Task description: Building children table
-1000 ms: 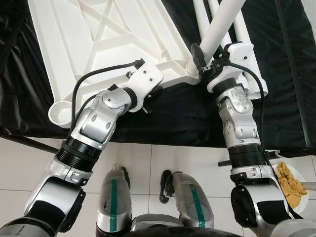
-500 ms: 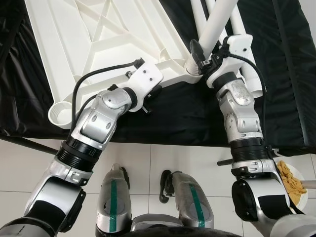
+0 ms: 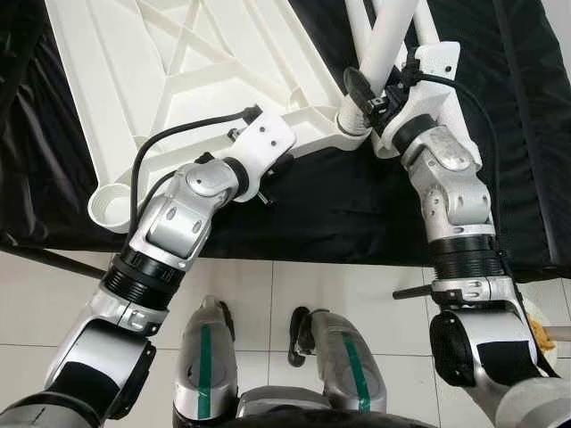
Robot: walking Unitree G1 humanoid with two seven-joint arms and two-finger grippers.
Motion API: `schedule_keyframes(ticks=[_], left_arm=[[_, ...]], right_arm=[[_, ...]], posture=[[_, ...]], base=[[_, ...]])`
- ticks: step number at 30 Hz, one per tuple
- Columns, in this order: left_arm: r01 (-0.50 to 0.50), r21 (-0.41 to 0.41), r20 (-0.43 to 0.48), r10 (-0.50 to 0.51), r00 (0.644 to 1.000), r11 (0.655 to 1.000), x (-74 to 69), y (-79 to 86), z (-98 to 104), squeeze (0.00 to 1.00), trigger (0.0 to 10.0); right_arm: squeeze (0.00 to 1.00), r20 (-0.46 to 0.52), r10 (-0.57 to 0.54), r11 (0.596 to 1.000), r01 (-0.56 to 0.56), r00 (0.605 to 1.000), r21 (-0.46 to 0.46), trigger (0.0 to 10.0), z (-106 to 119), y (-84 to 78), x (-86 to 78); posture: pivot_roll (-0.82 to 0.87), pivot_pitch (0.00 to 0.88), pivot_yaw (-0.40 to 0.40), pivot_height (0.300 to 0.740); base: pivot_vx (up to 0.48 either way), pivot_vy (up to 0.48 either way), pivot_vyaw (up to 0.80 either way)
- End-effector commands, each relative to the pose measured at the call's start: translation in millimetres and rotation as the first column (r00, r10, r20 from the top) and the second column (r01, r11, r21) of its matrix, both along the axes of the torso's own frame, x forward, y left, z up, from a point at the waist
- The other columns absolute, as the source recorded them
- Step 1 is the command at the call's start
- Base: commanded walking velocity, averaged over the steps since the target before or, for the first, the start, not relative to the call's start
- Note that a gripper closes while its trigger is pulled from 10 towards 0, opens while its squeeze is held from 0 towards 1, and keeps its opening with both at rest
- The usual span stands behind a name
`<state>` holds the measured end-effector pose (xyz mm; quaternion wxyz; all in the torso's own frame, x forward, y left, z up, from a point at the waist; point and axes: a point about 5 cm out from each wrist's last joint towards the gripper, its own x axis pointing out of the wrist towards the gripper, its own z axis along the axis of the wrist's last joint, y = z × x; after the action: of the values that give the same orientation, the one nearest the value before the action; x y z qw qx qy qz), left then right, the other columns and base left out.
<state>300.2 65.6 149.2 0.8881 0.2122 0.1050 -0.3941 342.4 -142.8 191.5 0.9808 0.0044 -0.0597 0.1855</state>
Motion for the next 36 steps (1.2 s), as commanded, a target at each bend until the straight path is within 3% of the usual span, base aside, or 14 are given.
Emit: schedule_keyframes(ticks=[1,13,21,26,33,36], left_arm=[[0.044,-0.011,0.022,-0.044,0.999,0.999,-3.5,-6.5,5.5,0.0,10.0],[0.043,-0.011,0.022,-0.043,0.999,0.999,-3.1,-6.2,5.5,0.0,10.0],[0.044,-0.01,0.023,-0.043,0.999,0.999,-3.9,-6.5,5.4,0.0,10.0],[0.041,-0.01,0.023,-0.041,0.999,0.999,-4.0,-6.4,5.2,0.0,10.0],[0.041,-0.011,0.023,-0.041,0.999,0.999,-5.0,-6.4,4.9,0.0,10.0],[0.041,-0.011,0.023,-0.041,0.999,0.999,-5.4,-6.6,4.7,0.0,10.0]], right_arm=[[0.0,-0.055,-0.05,0.999,0.049,0.997,-0.014,10.0,-9.2,-14.3,-0.4],[0.0,-0.06,-0.021,0.999,0.02,0.998,-0.025,10.0,-8.4,-9.5,-4.5],[0.0,-0.117,-0.029,0.998,0.023,0.993,-0.05,10.0,-35.1,-2.1,-11.1],[0.0,-0.119,-0.033,0.998,0.027,0.992,-0.055,10.0,-40.3,-0.4,-13.8],[0.0,-0.137,-0.09,0.996,0.086,0.986,-0.032,10.0,-50.4,-6.3,-13.6],[0.0,-0.121,-0.159,0.987,0.158,0.98,-0.018,10.0,-54.1,-16.3,-10.5]], posture=[[0.08,0.122,-0.037,0.74],[0.08,0.124,-0.034,0.74],[0.08,0.13,-0.035,0.74],[0.08,0.132,-0.036,0.74],[0.08,0.134,-0.036,0.74],[0.08,0.135,-0.036,0.74]], base=[[0.0,0.0,0.0],[0.0,0.0,0.0],[0.0,0.0,0.0],[0.0,0.0,0.0],[0.0,0.0,0.0],[0.0,0.0,0.0]])
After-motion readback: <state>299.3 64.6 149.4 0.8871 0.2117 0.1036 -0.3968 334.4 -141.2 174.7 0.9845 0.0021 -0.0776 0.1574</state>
